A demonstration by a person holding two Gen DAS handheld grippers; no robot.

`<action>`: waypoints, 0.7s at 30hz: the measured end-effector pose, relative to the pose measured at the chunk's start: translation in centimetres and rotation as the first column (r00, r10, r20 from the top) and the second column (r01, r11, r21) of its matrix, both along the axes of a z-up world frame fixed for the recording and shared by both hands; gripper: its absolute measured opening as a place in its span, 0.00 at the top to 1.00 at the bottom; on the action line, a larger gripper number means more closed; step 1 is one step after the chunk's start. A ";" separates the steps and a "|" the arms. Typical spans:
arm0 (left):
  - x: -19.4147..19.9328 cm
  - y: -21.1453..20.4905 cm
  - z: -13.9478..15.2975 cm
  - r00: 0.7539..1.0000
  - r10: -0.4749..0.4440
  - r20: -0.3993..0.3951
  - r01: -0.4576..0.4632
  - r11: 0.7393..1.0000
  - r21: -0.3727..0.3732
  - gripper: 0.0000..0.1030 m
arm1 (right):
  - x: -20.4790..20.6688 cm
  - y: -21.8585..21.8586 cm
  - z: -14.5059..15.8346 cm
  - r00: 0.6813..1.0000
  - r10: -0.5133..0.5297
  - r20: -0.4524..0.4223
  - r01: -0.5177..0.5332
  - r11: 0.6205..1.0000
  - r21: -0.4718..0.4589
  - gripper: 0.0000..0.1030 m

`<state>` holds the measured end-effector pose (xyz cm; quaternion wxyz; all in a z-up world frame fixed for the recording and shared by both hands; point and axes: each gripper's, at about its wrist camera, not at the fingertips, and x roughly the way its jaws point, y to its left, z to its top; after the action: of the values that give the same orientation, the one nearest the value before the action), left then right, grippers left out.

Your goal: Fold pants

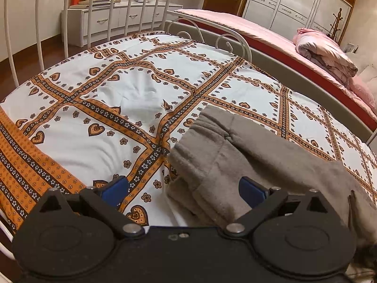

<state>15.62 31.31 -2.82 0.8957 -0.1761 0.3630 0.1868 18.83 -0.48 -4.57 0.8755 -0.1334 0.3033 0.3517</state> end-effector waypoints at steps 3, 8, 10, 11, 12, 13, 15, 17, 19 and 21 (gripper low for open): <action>0.0 -0.1 0.0 1.000 0.003 -0.003 -0.003 1.000 -0.009 0.09 | -1.2 1.2 -1.8 0.997 0.075 0.032 -0.069 0.987 -0.142 0.67; 0.1 0.0 0.1 1.000 -0.002 0.000 0.002 1.000 -0.004 0.08 | 0.2 -5.0 2.8 0.997 -0.003 -0.083 0.005 1.000 0.019 0.67; 0.1 0.2 0.0 1.000 0.008 0.001 -0.008 1.000 -0.012 0.08 | 2.0 -9.2 3.9 0.985 -0.139 -0.100 0.140 0.990 0.006 0.67; 0.2 0.2 0.0 1.000 0.011 0.003 -0.011 1.000 -0.013 0.08 | 2.7 -10.9 4.1 0.974 -0.192 -0.118 0.193 0.981 -0.005 0.67; 0.3 0.1 0.1 1.000 0.012 0.005 -0.012 1.000 -0.013 0.08 | 3.1 -12.5 4.2 0.962 -0.240 -0.133 0.239 0.971 -0.025 0.67; 0.5 0.0 0.1 1.000 0.010 0.005 -0.010 1.000 -0.013 0.08 | 3.6 -13.7 4.1 0.948 -0.279 -0.153 0.273 0.960 -0.059 0.67; 0.8 -0.4 0.1 1.000 0.001 0.001 -0.001 1.000 -0.004 0.08 | 5.0 -15.5 1.8 0.901 -0.344 -0.264 0.309 0.936 -0.167 0.67; 1.2 -0.9 0.1 1.000 -0.007 -0.004 0.007 1.000 0.005 0.08 | 5.4 -16.6 -0.4 0.875 -0.346 -0.337 0.315 0.938 -0.146 0.67; 1.4 -1.4 0.1 1.000 -0.012 -0.006 0.012 1.000 0.007 0.08 | 5.9 -17.3 1.3 0.877 -0.353 -0.325 0.348 0.934 -0.075 0.67; 1.7 -1.8 0.1 1.000 -0.022 -0.010 0.022 1.000 0.021 0.08 | 6.5 -18.0 3.1 0.891 -0.370 -0.262 0.386 0.923 0.011 0.67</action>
<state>17.33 29.49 -2.75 0.8977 -0.1617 0.3673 0.1817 25.32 -18.43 -1.43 0.8844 0.0020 0.4223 0.1985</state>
